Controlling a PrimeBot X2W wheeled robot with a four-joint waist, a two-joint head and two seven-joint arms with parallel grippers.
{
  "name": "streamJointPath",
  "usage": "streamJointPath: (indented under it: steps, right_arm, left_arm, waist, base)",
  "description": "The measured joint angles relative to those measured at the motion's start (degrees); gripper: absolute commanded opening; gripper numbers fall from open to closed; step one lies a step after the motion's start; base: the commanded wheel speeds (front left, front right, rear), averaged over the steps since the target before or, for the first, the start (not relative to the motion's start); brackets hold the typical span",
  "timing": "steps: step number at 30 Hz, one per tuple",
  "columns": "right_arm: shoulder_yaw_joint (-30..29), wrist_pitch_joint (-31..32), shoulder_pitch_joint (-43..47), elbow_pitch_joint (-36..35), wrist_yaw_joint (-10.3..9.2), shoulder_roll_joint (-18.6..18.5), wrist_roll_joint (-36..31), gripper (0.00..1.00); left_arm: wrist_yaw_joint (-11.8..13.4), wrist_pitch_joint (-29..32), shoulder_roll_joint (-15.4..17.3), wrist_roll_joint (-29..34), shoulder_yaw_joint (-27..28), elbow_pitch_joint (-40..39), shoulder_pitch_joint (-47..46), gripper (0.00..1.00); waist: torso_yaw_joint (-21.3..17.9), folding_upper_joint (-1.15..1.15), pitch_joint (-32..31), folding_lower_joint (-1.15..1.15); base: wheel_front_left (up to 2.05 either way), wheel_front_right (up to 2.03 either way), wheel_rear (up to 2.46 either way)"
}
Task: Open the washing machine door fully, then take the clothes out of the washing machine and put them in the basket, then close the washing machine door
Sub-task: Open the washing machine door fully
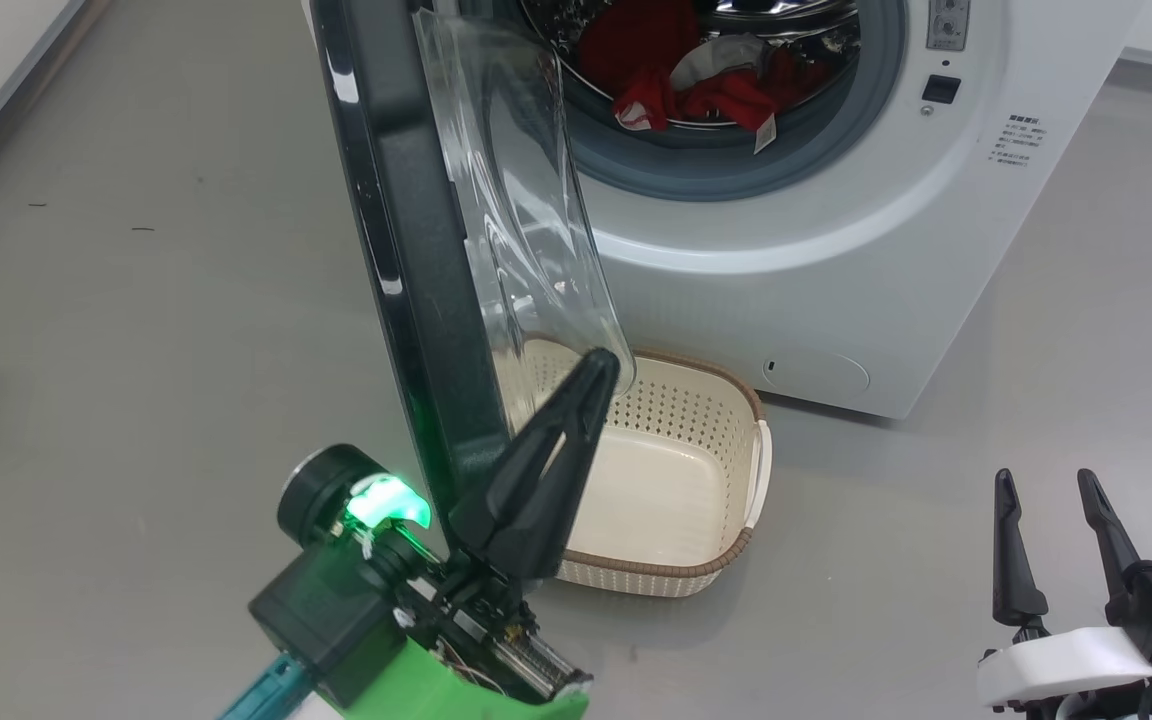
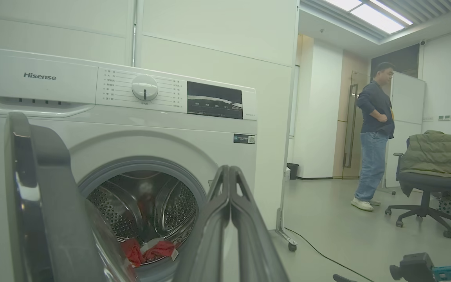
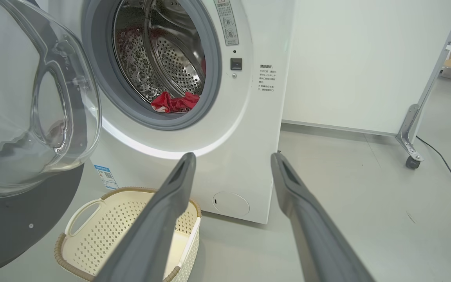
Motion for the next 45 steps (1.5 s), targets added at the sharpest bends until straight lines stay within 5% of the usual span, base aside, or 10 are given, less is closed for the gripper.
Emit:
streamJointPath:
  steps: [14,45]
  right_arm:
    - [-0.4,0.0,0.0,0.1,0.47,0.1,-0.2,1.00]
    - [-2.5,0.0,-0.8,0.6,0.98,0.2,-0.5,1.00]
  left_arm:
    - [-0.4,10.3,5.6,-3.8,-5.5,5.0,5.9,0.00]
    - [3.1,12.1,5.0,-3.4,-0.9,14.7,6.2,0.00]
  waist:
    - [0.7,0.00,0.8,0.00]
    - [1.2,0.00,2.1,0.00]
  base:
    - [0.00,0.00,0.00]
    - [0.00,0.00,0.00]
